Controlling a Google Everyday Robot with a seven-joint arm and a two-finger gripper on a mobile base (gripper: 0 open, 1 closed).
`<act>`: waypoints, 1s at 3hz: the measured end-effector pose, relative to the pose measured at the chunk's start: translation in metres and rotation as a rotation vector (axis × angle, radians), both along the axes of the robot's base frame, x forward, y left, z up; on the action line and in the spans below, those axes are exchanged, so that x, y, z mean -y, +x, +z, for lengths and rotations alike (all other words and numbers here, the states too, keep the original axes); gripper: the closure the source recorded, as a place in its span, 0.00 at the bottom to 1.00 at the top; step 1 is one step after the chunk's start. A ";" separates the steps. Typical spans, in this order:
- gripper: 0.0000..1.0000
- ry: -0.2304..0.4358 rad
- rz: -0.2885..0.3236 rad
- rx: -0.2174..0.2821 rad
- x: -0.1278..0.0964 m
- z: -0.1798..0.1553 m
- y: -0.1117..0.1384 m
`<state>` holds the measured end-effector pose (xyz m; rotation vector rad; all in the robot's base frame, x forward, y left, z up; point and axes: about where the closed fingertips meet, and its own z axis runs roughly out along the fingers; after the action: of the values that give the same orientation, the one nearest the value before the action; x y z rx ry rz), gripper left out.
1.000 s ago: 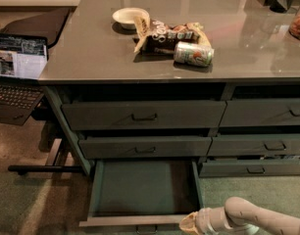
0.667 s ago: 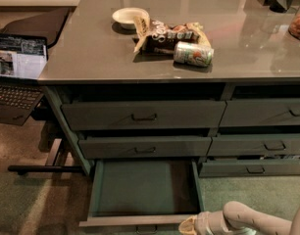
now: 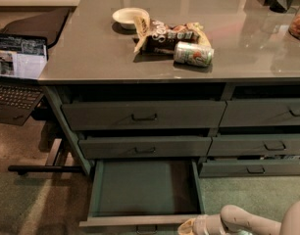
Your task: Close bottom drawer
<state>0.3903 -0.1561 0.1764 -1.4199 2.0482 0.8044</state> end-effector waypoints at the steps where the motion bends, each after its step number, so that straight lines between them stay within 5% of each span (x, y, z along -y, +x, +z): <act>1: 0.81 -0.005 -0.005 0.015 -0.004 -0.006 0.005; 3: 0.35 -0.021 0.009 0.090 -0.021 0.001 0.038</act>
Offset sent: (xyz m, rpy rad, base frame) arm 0.0381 0.0156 0.0029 -0.0289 -0.1024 0.0012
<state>0.4280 -0.1351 0.1779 -1.4508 1.9894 0.7113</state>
